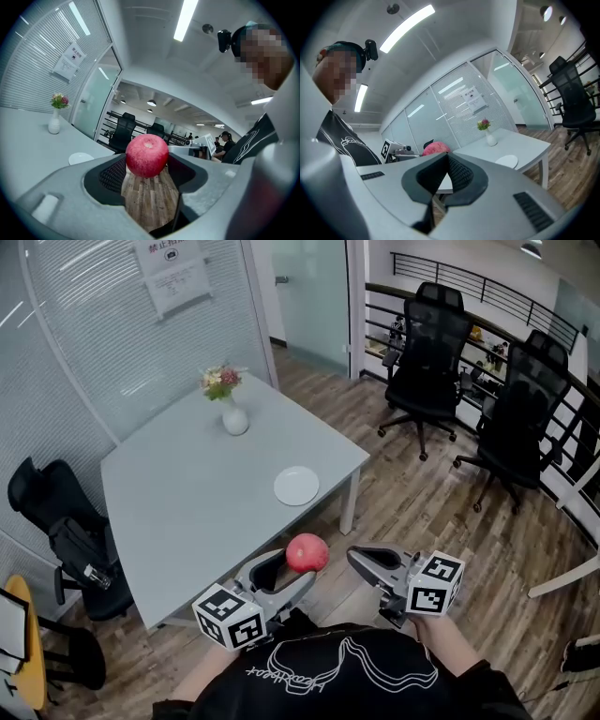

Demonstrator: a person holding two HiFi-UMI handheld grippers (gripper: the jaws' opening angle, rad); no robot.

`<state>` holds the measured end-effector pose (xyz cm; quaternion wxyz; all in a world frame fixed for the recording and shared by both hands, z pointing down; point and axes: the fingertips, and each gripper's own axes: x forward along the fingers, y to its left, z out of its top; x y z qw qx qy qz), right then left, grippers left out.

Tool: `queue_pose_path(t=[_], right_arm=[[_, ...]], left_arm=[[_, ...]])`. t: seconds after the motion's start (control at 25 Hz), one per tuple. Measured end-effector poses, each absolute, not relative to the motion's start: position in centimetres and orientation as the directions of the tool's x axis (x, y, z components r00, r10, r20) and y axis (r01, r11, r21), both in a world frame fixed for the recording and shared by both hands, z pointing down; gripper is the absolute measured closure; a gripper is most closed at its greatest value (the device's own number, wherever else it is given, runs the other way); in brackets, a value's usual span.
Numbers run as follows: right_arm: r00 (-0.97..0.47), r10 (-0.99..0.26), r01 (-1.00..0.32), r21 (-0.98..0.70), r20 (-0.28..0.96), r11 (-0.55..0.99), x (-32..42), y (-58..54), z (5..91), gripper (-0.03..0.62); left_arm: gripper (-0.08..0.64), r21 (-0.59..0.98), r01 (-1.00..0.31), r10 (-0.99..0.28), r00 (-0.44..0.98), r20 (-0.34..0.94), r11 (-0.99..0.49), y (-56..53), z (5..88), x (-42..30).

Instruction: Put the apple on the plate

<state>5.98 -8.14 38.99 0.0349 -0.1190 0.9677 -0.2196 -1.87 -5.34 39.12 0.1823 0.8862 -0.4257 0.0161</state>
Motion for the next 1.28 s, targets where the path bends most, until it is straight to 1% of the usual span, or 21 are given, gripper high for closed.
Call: queue_pose_path(t=[0.48,0.92,1.28], right_arm=[[-0.956,-0.291,-0.269,-0.476,0.027,0.838,2.1,-14.7,40.9,0.583],[-0.943,-0.327,-0.309,-0.539,0.066,0.783,-1.4,-21.2,43.2,0.583],[-0.934,-0.346,-0.332,-0.581,0.09,0.744,-2.7,-25.0,45.3,0.583]], left_arm=[[0.273,0.367,-0.73,-0.72,0.666,0.195,-0.576,-13.3,40.8,-6.3],[0.273,0.366,-0.754,-0.728,0.643,0.239,-0.546,-21.8,43.0,-10.8],[0.273,0.374,-0.759,-0.711,0.641,0.289,-0.533,-27.2,46.1,-12.6]])
